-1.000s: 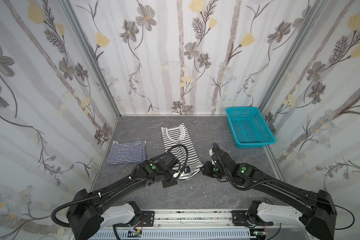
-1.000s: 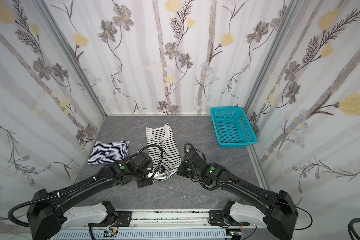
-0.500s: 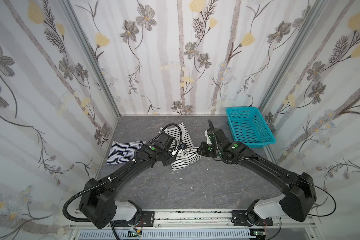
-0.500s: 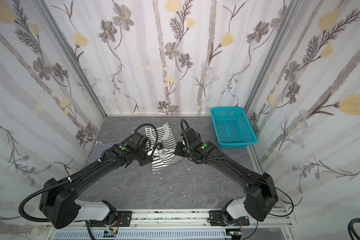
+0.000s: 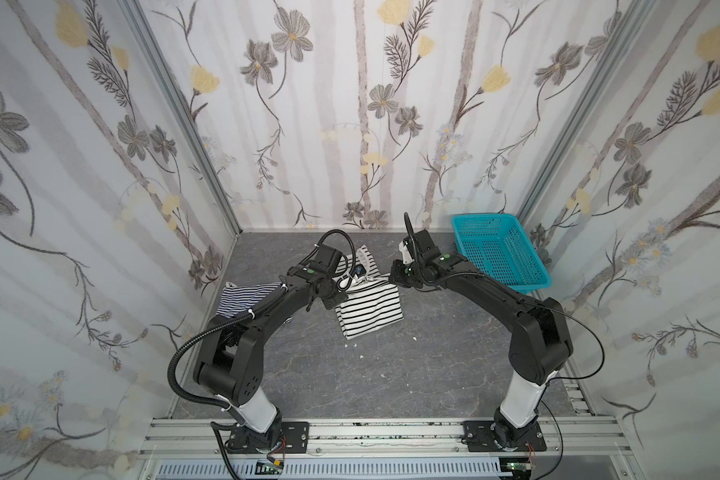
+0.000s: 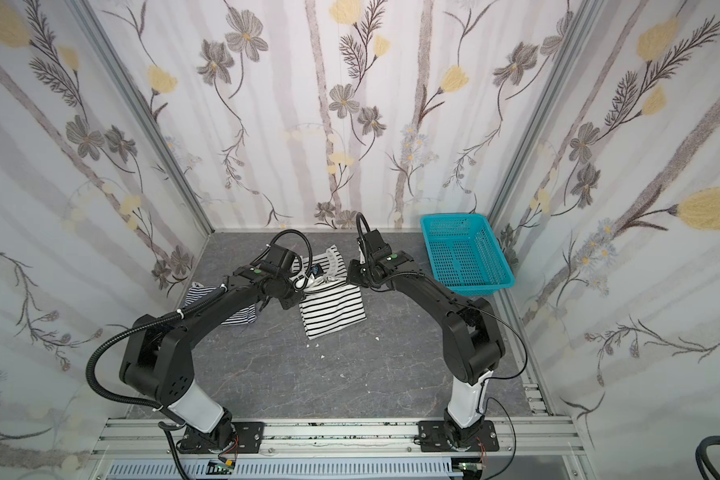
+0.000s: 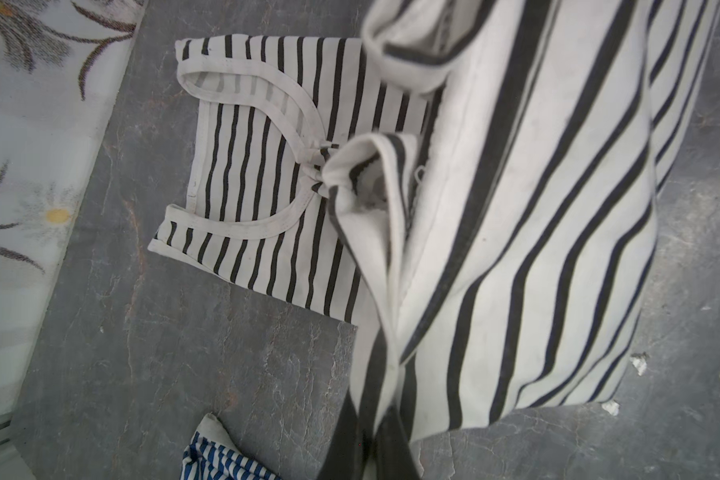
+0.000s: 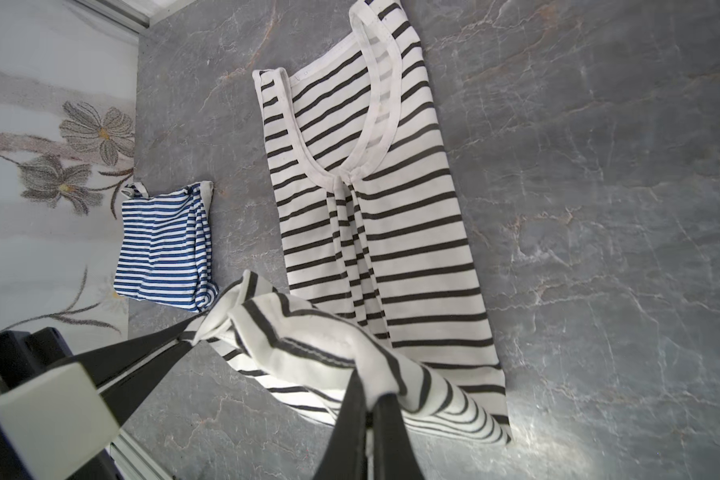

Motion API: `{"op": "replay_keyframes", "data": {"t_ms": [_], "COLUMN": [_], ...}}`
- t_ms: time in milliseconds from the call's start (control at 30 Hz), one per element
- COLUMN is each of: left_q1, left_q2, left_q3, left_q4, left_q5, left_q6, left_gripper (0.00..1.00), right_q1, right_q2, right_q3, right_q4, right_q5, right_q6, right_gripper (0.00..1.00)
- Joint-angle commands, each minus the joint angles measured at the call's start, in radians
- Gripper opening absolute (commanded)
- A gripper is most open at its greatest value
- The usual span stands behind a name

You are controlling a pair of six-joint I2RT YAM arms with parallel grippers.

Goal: Fold and stack the tank tops

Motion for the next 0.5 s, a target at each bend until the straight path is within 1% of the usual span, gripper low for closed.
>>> {"op": "replay_keyframes", "data": {"t_ms": [0, 100, 167, 367, 467], "left_q1": [0.012, 0.021, 0.028, 0.033, 0.034], "left_q2": [0.051, 0.097, 0.128, 0.223, 0.255], "left_q3": [0.036, 0.045, 0.094, 0.142, 0.159], "left_q4": [0.024, 0.027, 0.03, 0.035, 0.039], "left_q5": [0.008, 0.008, 0.002, -0.049, -0.073], "left_q6": [0.028, 0.03, 0.025, 0.012, -0.002], "left_gripper": [0.04, 0.05, 0.05, 0.09, 0.09], "right_q1": [-0.015, -0.026, -0.03, -0.036, -0.037], "right_q2": [0.07, 0.132, 0.17, 0.32, 0.385], "right_q3": [0.065, 0.131, 0.176, 0.338, 0.408], "right_q4": [-0.003, -0.019, -0.04, -0.103, -0.127], "right_q5": [-0.055, -0.073, -0.075, -0.101, -0.118], "right_q6": [-0.043, -0.064, -0.076, -0.111, -0.117], "right_gripper": [0.0, 0.0, 0.0, 0.0, 0.0]}}
